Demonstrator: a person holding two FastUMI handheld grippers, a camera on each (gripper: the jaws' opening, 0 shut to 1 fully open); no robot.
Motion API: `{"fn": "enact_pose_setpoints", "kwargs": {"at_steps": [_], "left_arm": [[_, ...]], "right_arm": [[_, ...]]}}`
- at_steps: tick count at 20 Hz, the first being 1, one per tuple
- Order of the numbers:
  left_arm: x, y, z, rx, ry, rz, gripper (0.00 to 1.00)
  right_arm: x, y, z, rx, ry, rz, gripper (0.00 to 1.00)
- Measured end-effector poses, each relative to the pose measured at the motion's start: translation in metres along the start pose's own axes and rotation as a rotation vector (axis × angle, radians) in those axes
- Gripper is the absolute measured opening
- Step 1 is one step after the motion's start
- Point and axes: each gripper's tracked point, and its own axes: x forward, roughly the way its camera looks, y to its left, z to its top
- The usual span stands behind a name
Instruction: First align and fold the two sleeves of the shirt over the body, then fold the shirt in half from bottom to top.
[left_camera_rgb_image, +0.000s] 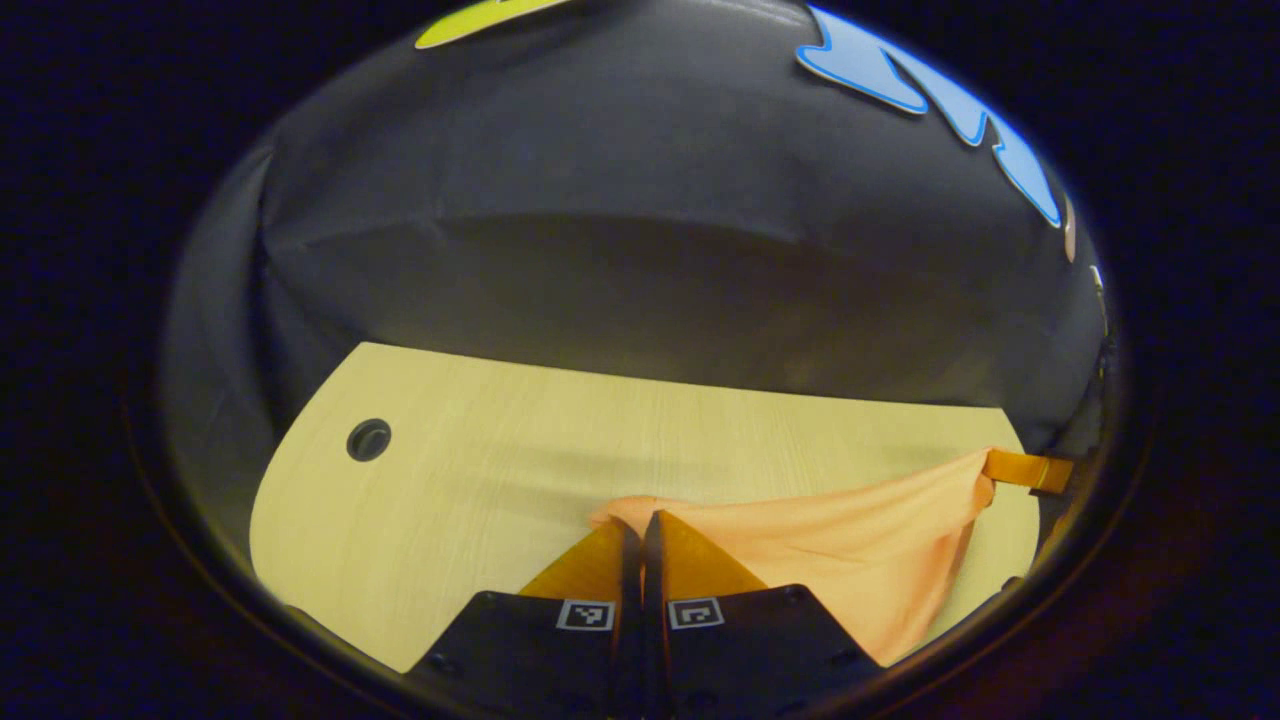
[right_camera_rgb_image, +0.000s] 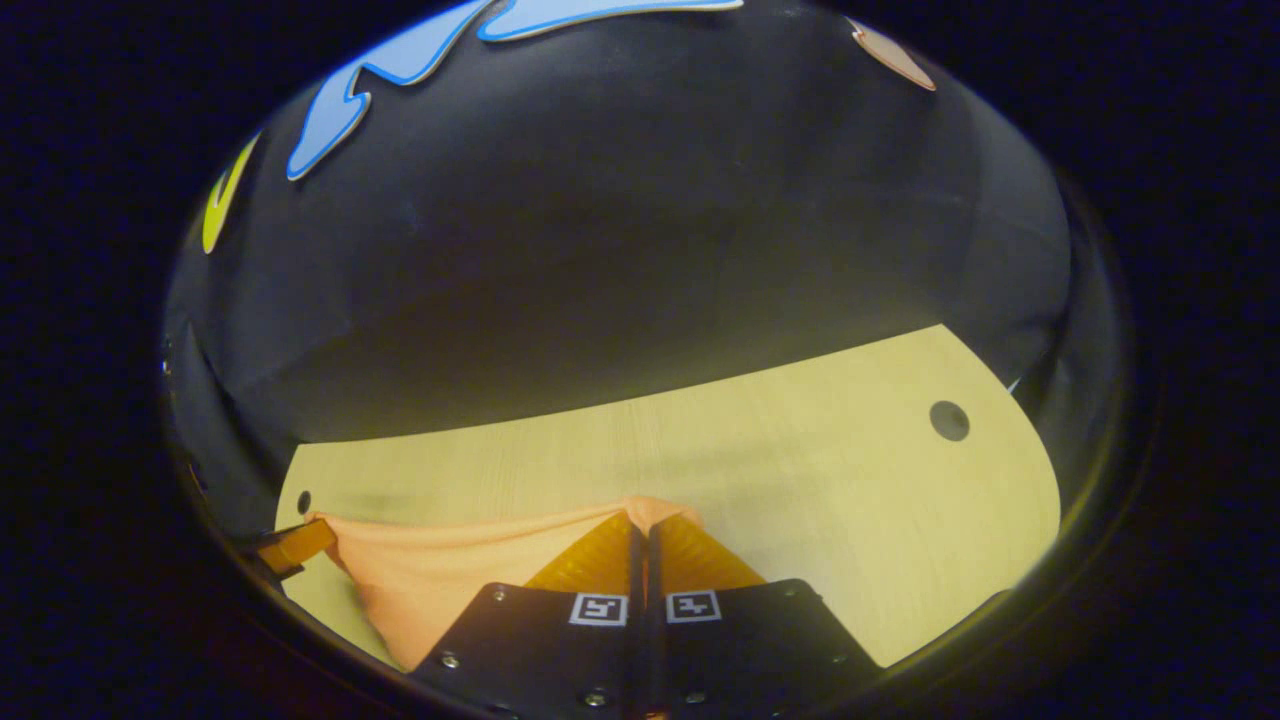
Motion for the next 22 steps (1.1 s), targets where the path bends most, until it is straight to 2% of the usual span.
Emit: {"fn": "enact_pose_setpoints", "kwargs": {"at_steps": [4,11,14,16,17,18,20,22], "left_arm": [[0.03,0.008,-0.016,-0.008,0.01,0.01,0.05],[0.052,0.013,-0.042,-0.002,0.061,0.025,0.06],[0.052,0.012,-0.042,0.004,0.069,0.017,0.11],[0.046,0.008,-0.039,-0.001,0.066,0.009,0.43],[0.042,0.007,-0.036,-0.001,0.065,0.007,0.47],[0.038,0.005,-0.033,-0.001,0.062,0.007,0.44],[0.03,0.0,-0.031,-0.004,0.062,-0.008,0.58],[0.017,-0.002,-0.024,-0.001,0.05,-0.012,0.65]], "right_arm": [[0.032,-0.004,-0.017,0.002,0.023,-0.001,0.0],[0.057,0.003,-0.038,-0.005,0.064,-0.02,0.0],[0.055,0.001,-0.044,-0.023,0.075,-0.027,0.04],[0.057,-0.001,-0.044,-0.022,0.075,-0.026,0.07],[0.052,-0.003,-0.043,-0.019,0.074,-0.029,0.14],[0.048,-0.004,-0.041,-0.018,0.07,-0.032,0.28],[0.041,-0.007,-0.033,-0.018,0.053,-0.037,0.48],[0.029,-0.007,-0.025,-0.019,0.032,-0.034,0.5]]}}
